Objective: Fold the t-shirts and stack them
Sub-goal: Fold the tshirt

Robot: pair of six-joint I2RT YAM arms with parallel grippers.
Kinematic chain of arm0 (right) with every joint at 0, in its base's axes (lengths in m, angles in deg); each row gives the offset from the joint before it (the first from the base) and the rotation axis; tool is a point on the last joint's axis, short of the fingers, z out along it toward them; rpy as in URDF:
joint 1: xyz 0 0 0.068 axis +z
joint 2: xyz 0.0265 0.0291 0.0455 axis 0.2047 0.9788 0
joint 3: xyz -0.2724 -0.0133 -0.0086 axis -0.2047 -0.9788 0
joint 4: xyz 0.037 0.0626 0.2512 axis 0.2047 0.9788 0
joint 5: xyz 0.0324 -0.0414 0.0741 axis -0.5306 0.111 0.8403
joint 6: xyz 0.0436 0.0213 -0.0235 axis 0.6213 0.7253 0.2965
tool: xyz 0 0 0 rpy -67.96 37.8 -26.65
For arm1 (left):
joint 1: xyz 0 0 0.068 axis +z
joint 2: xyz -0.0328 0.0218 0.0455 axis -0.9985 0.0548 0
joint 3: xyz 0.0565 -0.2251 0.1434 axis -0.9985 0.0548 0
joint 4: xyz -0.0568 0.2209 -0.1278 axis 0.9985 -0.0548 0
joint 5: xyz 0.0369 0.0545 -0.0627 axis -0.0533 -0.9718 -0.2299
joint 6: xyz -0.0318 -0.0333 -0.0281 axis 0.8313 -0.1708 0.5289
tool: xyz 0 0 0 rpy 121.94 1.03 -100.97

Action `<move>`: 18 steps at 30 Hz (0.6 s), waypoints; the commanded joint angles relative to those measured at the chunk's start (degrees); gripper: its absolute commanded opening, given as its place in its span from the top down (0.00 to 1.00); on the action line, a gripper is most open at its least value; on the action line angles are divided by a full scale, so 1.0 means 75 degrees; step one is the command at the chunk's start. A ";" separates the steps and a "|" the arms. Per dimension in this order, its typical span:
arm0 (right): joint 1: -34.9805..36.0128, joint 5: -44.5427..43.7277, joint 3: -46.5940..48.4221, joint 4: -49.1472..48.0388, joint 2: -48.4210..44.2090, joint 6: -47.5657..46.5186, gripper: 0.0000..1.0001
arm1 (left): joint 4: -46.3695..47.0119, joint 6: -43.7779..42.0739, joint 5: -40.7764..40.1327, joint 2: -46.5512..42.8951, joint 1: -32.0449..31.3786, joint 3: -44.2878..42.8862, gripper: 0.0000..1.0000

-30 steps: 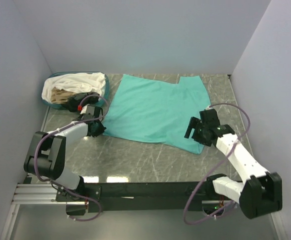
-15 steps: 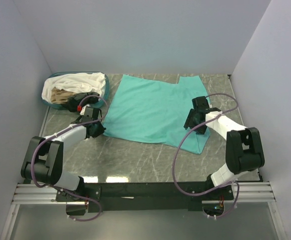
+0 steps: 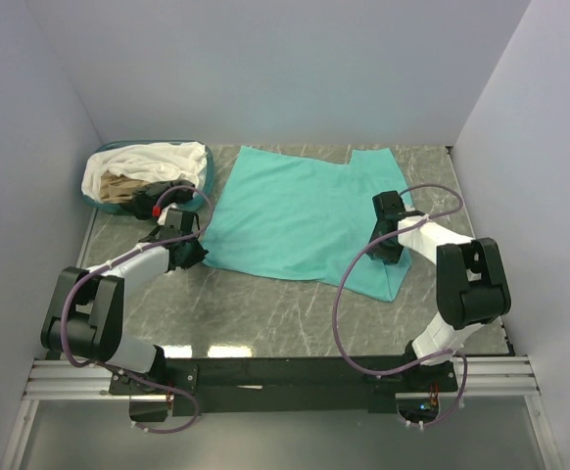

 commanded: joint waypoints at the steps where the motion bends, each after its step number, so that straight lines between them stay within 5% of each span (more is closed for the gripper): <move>1: -0.0030 -0.0230 0.0163 -0.0216 -0.0069 0.0003 0.52 | 0.0099 -0.0093 -0.0071 -0.0034 -0.0020 -0.0109 0.99; 6: -0.0041 0.0181 -0.0095 -0.0403 -0.0257 -0.0009 0.66 | 0.0110 -0.0105 -0.0036 -0.0010 -0.0020 -0.0144 0.99; 13: -0.0030 0.0252 -0.0224 -0.0309 -0.0596 -0.0079 1.00 | 0.0110 -0.0116 -0.0025 -0.0010 -0.0020 -0.0156 0.99; 18: -0.0053 0.0217 -0.0399 -0.0310 -0.0948 -0.0103 1.00 | 0.0110 -0.0116 0.0034 -0.0068 -0.0020 -0.0133 0.99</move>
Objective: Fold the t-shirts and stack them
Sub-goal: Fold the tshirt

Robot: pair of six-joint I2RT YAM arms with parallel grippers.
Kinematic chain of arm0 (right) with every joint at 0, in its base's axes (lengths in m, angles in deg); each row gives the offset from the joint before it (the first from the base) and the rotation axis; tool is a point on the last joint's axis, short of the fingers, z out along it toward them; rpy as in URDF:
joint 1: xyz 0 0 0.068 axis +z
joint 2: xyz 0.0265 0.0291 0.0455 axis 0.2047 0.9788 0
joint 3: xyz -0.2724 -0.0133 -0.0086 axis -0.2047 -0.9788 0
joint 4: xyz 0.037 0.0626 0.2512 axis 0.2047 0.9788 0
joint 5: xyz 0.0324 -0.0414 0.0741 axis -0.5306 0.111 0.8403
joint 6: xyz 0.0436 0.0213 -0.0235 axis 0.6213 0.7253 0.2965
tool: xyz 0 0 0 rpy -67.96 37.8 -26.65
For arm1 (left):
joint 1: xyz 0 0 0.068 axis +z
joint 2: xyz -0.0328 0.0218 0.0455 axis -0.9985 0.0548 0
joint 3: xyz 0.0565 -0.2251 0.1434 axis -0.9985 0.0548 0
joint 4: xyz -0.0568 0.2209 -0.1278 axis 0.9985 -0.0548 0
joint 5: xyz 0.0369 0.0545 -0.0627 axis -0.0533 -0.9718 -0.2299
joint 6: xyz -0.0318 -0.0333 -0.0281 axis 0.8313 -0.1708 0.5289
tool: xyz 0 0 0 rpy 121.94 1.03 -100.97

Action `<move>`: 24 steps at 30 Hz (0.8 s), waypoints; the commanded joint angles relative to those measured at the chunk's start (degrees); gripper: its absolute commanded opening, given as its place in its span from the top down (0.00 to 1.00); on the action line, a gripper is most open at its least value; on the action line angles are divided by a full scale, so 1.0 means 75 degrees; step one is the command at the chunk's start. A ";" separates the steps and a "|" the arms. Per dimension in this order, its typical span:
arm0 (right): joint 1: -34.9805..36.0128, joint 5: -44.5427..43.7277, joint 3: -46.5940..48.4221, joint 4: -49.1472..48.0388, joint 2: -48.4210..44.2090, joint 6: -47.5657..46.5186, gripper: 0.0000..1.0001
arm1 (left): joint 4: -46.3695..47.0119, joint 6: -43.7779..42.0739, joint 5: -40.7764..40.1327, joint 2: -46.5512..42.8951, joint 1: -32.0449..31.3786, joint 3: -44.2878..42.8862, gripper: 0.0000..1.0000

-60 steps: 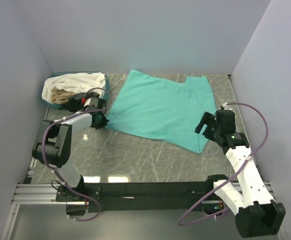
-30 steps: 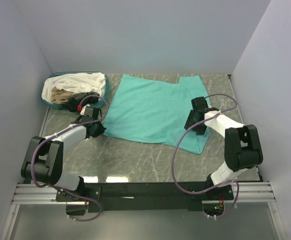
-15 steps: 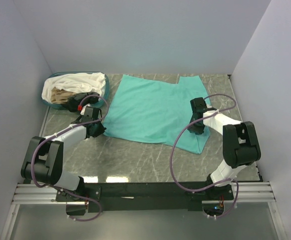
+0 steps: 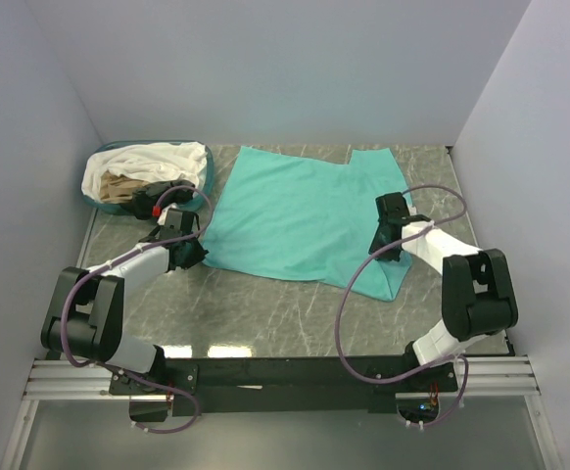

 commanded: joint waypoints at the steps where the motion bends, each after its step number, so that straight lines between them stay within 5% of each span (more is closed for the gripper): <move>1: -0.0039 -0.0130 -0.0178 -0.0106 -0.0653 -0.0062 1.00 | 0.0113 -0.0114 0.0022 -0.0106 -0.0020 -0.0144 0.99; 10: -0.0039 -0.0528 -0.0635 -0.0282 -0.2690 -0.0250 1.00 | 0.0008 -0.0032 0.0291 -0.1067 -0.0031 -0.0109 0.99; 24: -0.0027 -0.0318 -0.1490 0.1979 -0.6114 0.0570 1.00 | -0.1503 0.1046 -0.0013 -0.3141 -0.0336 0.0464 0.99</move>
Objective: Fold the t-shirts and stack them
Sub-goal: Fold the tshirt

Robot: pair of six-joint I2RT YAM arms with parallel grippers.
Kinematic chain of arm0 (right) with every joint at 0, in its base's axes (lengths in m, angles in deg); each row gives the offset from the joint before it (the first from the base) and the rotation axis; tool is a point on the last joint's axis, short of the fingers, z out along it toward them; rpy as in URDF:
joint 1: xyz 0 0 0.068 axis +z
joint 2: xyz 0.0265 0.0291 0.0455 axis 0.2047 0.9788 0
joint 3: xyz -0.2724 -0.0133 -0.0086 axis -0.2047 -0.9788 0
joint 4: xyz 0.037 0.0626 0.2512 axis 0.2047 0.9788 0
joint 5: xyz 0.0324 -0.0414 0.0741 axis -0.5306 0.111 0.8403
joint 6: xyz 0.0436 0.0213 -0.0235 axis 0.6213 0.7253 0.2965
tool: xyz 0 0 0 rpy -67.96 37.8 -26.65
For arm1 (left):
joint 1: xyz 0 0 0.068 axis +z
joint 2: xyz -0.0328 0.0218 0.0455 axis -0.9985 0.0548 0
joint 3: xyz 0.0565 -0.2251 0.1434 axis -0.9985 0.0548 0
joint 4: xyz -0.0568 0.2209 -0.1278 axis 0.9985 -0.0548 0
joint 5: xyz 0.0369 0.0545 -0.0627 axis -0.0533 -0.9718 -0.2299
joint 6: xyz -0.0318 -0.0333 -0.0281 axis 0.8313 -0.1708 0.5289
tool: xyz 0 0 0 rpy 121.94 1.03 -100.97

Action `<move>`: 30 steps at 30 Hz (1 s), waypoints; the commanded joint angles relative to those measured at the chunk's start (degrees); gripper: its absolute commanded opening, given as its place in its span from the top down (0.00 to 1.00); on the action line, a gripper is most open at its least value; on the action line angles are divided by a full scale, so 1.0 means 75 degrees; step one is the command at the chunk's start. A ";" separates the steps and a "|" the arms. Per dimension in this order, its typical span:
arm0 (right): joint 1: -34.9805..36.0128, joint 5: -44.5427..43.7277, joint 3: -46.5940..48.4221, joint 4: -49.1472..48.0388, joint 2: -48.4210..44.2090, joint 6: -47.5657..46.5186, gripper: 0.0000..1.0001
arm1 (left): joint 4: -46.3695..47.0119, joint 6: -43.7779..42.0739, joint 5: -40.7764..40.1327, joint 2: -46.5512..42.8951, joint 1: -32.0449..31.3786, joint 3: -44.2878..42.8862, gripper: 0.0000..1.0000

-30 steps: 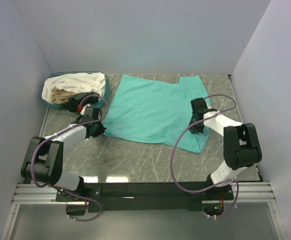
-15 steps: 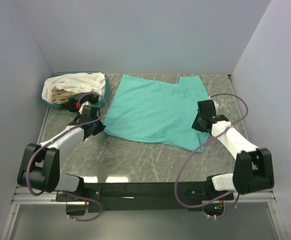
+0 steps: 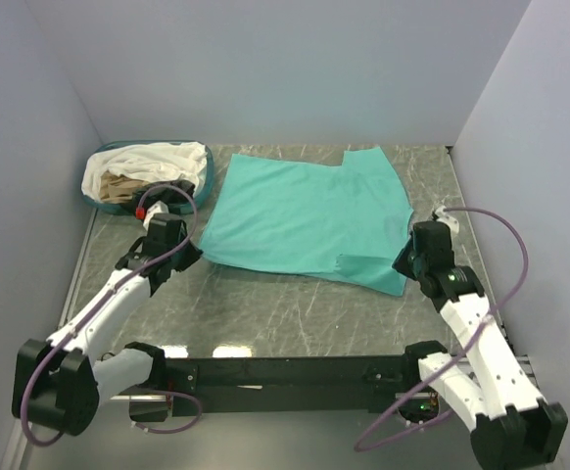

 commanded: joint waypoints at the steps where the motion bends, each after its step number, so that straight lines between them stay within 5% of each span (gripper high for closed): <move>1: -0.0027 0.0037 -0.0185 0.0887 -0.0959 0.0396 1.00 | -0.0629 0.0455 -0.0112 -0.0603 -0.0117 0.0252 0.99; 9: -0.0027 0.0062 0.0094 0.1111 -0.1386 0.0174 1.00 | -0.0607 0.0467 0.0064 -0.1097 -0.0211 0.0148 0.99; 30: -0.0812 0.0038 0.2052 -0.0834 0.2106 -0.0764 1.00 | -0.0466 0.0315 -0.0440 0.3086 -0.0153 -0.3004 0.99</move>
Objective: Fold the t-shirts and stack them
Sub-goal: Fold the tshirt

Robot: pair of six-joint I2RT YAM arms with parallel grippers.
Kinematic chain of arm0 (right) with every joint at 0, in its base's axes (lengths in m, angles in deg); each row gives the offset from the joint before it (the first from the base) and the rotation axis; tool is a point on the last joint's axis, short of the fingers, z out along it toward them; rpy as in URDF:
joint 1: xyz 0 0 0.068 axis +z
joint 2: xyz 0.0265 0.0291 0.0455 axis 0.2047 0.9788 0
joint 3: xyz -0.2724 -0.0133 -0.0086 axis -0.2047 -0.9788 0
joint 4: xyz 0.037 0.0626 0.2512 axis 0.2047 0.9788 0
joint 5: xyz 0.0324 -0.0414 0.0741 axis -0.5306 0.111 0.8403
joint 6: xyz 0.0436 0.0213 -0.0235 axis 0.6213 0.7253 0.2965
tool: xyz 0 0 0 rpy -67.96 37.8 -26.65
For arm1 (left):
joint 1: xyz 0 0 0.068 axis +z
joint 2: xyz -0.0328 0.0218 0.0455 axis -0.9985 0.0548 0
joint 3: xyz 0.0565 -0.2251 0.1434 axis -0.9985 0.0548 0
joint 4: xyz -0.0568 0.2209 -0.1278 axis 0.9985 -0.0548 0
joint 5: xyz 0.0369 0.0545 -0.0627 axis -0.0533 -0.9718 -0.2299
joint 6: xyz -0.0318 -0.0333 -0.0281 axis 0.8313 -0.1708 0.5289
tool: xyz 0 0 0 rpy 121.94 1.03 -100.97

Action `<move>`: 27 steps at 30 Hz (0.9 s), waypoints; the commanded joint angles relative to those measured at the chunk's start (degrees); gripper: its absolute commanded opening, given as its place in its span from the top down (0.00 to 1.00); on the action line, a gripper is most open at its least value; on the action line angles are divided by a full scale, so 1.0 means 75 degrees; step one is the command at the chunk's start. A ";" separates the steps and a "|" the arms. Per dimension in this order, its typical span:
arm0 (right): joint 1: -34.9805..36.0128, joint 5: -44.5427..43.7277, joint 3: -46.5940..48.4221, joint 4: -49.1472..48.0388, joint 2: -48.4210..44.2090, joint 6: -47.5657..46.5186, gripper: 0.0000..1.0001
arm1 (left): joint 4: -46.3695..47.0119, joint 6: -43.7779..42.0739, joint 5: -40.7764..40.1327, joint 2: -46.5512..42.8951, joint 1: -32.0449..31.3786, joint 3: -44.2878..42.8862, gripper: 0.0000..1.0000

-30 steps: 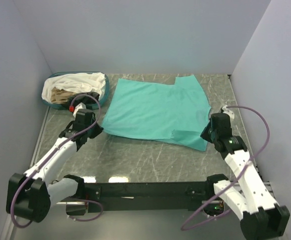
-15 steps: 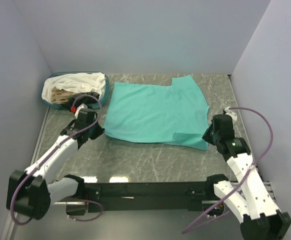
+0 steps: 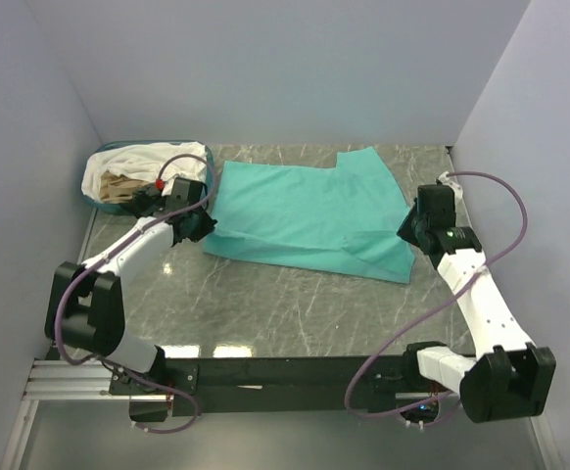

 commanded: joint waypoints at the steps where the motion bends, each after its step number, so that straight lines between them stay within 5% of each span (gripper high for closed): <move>1: -0.0153 0.0040 0.0540 -0.0688 0.0513 -0.0364 1.00 | 0.0088 -0.0105 -0.0198 0.0559 0.0037 -0.0650 0.99; 19: -0.0564 0.1108 0.1629 -0.2143 0.3384 -0.0905 1.00 | 0.0170 -0.0046 -0.0924 0.2237 0.0142 -0.2010 0.99; 22: -0.0564 0.0780 0.1992 -0.1956 0.3841 -0.0858 1.00 | 0.0053 -0.0035 -0.1088 0.2320 0.0142 -0.2209 0.80; 27: -0.0564 -0.0052 0.2626 -0.1206 0.4159 -0.0530 0.46 | 0.0135 -0.0245 -0.1334 0.1911 -0.0115 -0.2163 0.43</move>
